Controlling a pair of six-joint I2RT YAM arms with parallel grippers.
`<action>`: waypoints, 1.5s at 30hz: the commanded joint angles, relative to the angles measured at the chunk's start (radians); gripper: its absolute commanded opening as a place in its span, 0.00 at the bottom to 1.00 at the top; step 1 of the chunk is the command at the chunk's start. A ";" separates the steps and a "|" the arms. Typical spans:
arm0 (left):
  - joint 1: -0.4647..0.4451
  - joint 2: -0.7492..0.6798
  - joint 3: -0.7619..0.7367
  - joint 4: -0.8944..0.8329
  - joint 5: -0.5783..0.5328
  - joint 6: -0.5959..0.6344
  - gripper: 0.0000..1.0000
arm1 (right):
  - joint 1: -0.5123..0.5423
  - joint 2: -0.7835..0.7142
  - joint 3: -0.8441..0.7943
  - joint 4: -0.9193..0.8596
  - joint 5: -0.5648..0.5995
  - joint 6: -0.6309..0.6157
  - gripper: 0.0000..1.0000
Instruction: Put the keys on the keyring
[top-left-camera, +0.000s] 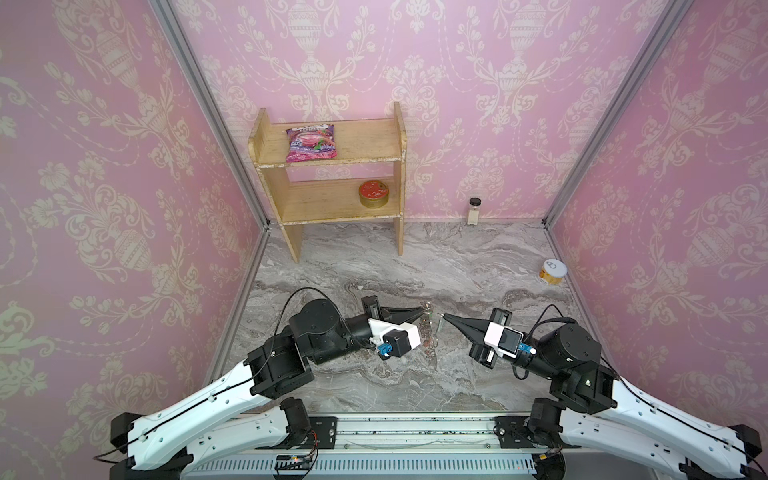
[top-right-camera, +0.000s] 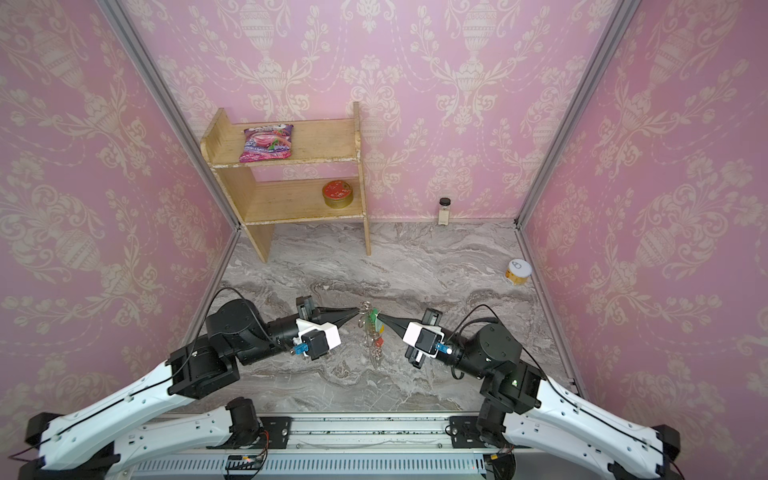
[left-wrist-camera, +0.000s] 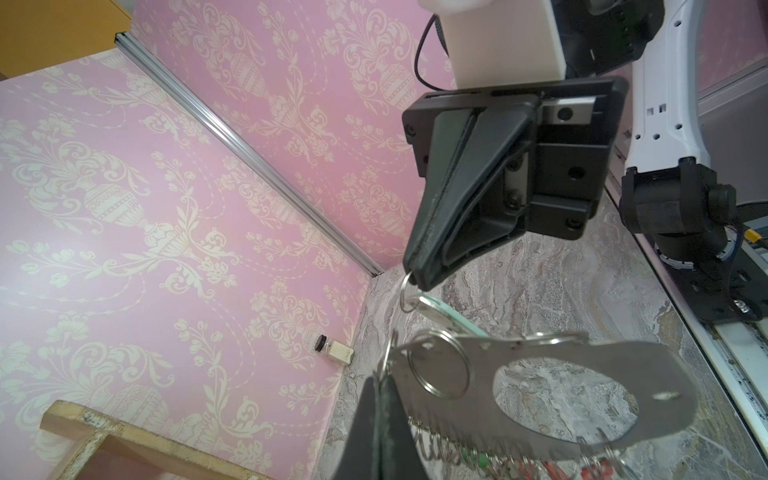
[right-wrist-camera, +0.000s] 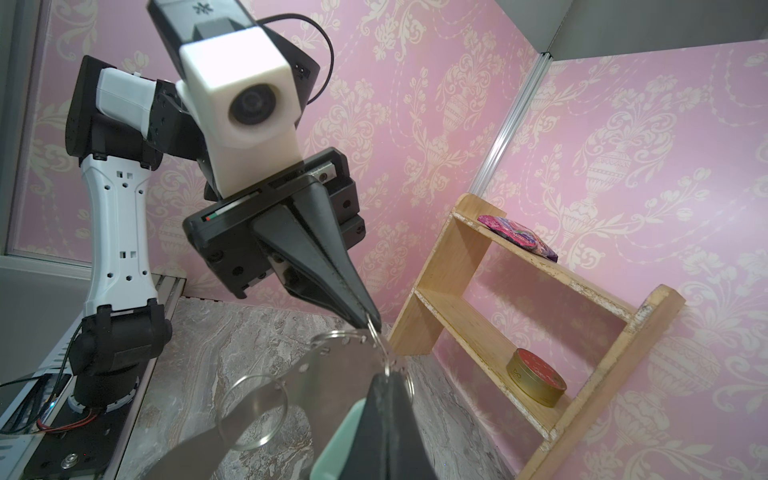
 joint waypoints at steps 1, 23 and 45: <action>0.009 -0.017 -0.001 0.061 0.024 -0.012 0.00 | -0.002 0.010 -0.001 0.040 0.009 0.030 0.00; 0.009 -0.024 0.005 0.056 0.035 -0.018 0.00 | -0.024 0.017 -0.003 0.053 -0.021 0.052 0.00; 0.009 -0.029 0.009 0.052 0.039 -0.029 0.00 | -0.039 0.003 -0.016 0.054 -0.072 0.071 0.00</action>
